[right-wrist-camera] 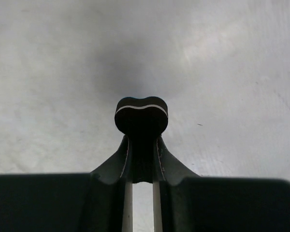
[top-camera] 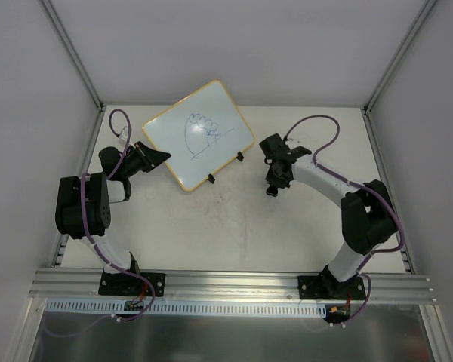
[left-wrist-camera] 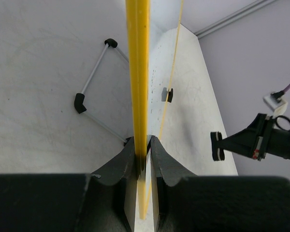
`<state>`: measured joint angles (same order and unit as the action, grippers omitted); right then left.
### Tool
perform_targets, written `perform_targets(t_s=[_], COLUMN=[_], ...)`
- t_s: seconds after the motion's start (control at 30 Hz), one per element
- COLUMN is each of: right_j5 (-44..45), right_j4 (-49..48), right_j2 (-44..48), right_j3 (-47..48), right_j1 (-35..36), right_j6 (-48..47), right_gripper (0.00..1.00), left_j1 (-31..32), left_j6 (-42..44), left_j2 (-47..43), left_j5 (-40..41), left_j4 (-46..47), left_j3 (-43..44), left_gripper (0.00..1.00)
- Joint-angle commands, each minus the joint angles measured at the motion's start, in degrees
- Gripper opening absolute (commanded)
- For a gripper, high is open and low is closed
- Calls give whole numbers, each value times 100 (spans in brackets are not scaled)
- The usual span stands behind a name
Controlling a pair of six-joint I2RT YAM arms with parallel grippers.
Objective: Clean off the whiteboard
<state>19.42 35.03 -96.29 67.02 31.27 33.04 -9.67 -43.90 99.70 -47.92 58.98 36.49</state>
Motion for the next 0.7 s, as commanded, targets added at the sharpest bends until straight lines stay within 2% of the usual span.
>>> perform_targets(t_s=[0.0, 0.17, 0.27, 0.53, 0.67], right_j5=[264, -454, -843, -431, -913], right_j4=[233, -171, -330, -690, -848], right_j2=[-170, -372, -636, -1260, -1620], right_j3=[880, 1627, 2312, 3501, 4150], right_j1=[318, 380, 380, 793, 811], right_j6=[-726, -1728, -2475, -3926, -4209], right_gripper=[6, 7, 0, 0, 0], left_j1=[62, 79, 88, 88, 97], left_j6=[303, 321, 338, 365, 382], left_j2=[-153, -144, -144, -118, -109], left_j5=[152, 160, 178, 160, 152], left_j4=[-132, -168, -176, -212, -194], left_j3=[-45, -45, -46, -28, -37], left_gripper=[12, 12, 12, 11, 10])
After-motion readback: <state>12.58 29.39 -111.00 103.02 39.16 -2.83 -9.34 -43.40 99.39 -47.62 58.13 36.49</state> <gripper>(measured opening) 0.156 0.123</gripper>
